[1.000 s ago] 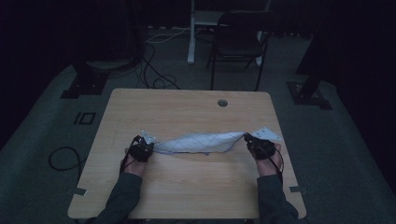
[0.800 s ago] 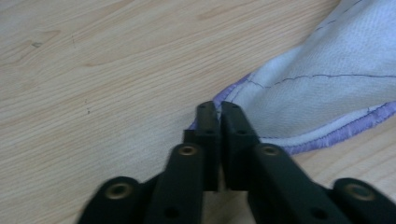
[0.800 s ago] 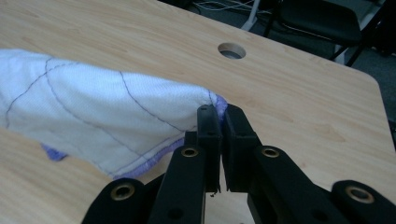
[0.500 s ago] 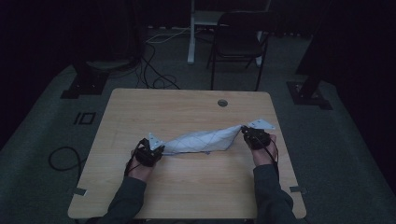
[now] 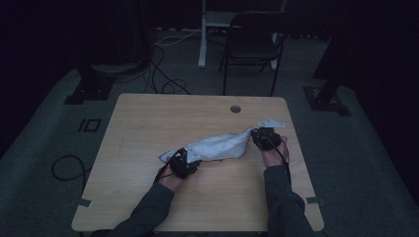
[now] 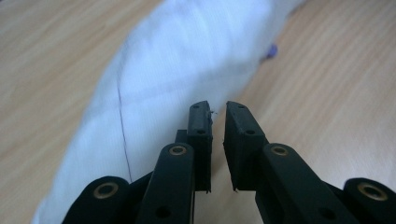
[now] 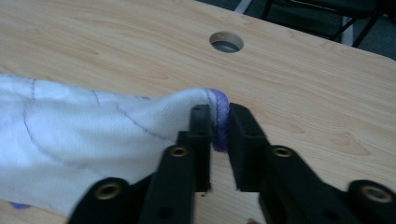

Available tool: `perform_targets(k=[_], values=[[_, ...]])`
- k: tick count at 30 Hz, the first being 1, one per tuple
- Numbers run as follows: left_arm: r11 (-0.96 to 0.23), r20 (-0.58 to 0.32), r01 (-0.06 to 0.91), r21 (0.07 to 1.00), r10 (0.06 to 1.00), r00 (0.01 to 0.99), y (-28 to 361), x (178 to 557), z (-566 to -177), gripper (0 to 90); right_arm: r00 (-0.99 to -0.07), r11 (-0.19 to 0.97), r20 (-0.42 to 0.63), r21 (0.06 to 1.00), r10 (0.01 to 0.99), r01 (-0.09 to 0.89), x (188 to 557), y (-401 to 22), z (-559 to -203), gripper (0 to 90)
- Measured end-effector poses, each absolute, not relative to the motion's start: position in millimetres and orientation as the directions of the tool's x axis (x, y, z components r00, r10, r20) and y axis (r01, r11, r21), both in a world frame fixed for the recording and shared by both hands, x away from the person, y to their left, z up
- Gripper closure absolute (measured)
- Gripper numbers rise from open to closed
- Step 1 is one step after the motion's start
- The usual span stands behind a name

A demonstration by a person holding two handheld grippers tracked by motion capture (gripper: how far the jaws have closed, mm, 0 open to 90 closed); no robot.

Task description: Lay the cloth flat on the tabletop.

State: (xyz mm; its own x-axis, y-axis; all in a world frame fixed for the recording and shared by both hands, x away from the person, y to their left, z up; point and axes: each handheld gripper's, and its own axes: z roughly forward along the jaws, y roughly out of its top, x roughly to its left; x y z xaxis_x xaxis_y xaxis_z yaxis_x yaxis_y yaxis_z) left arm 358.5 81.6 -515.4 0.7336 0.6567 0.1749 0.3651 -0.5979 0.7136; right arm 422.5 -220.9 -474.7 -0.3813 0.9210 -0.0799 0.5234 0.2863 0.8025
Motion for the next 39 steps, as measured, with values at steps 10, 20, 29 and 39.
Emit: perform_targets(k=[10,20,29,39], values=[[-0.579,0.169,0.397,0.713,0.69,0.703,73.3,389.8,-509.8,81.4,-0.475,0.301,-0.067,0.848,0.877,0.436,390.1,-202.6,-461.6,73.6],[-0.613,0.209,0.345,0.711,0.652,0.729,61.9,387.0,-505.7,75.9,-0.63,0.438,-0.074,0.78,0.773,0.446,364.8,-161.0,-504.1,62.6],[-0.65,0.246,0.279,0.707,0.596,0.764,50.2,383.7,-509.7,59.9,-0.669,0.567,-0.146,0.677,0.728,0.469,375.1,-147.7,-524.9,87.1],[-0.702,0.323,0.276,0.656,0.593,0.738,38.9,390.4,-513.9,64.9,-0.641,0.506,-0.133,0.739,0.756,0.444,384.4,-154.5,-494.7,88.3]])
